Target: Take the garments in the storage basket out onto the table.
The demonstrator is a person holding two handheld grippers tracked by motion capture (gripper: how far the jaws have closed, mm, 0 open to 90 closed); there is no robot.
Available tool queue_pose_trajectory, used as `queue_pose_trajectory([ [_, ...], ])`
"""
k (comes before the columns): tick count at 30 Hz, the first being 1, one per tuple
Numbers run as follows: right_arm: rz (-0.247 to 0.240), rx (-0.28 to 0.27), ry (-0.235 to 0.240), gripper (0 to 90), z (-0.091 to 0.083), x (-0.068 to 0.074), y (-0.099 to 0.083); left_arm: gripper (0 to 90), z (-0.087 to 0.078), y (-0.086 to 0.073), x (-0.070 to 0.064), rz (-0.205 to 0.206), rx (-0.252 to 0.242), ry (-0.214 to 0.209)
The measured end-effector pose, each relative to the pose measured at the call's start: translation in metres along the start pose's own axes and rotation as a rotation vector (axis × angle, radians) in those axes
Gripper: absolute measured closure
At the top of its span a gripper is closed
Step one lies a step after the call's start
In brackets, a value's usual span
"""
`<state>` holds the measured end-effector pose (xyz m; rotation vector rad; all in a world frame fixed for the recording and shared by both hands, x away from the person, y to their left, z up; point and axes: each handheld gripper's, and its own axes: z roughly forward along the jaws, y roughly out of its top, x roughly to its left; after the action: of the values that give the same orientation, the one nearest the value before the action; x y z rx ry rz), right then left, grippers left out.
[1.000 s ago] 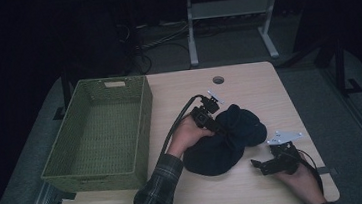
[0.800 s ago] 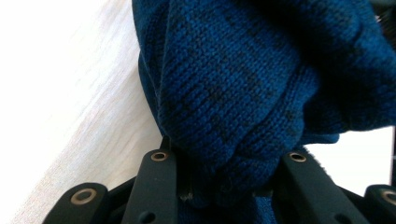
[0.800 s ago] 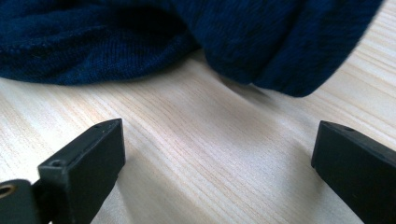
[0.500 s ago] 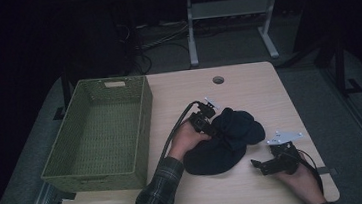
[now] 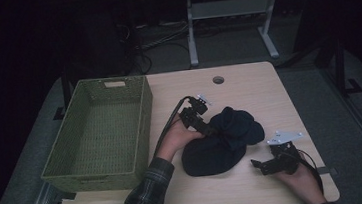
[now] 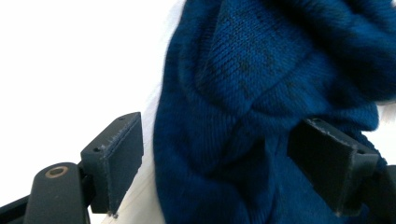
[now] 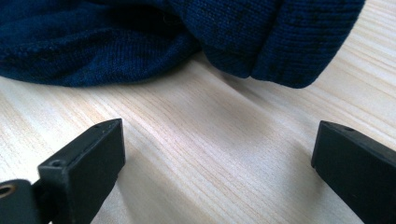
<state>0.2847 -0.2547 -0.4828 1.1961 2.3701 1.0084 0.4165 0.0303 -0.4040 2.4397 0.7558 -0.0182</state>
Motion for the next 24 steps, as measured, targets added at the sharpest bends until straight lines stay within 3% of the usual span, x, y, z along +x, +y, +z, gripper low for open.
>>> queue_pose_trajectory([
  [3,-0.003,0.001,-0.003,2.5,0.0,0.0,0.0,18.9,-0.013,-0.008,-0.001,-0.002,-0.027,0.015],
  [9,-0.003,0.0,-0.003,2.5,0.0,0.0,0.0,31.7,-0.03,-0.024,-0.01,-0.012,-0.055,0.009],
  [16,-0.004,0.002,-0.003,2.5,0.0,0.0,0.0,60.6,-0.043,-0.038,-0.019,0.0,-0.092,-0.047],
  [19,-0.005,0.001,-0.003,2.5,0.0,0.0,0.0,76.4,-0.045,-0.046,-0.031,0.015,-0.12,-0.093],
  [21,-0.004,0.002,-0.003,2.5,0.0,0.0,0.0,86.6,-0.042,-0.048,-0.039,0.032,-0.113,-0.102],
  [24,-0.003,0.001,-0.002,2.5,0.0,0.0,0.0,90.0,-0.038,-0.049,-0.046,0.054,-0.091,-0.11],
])
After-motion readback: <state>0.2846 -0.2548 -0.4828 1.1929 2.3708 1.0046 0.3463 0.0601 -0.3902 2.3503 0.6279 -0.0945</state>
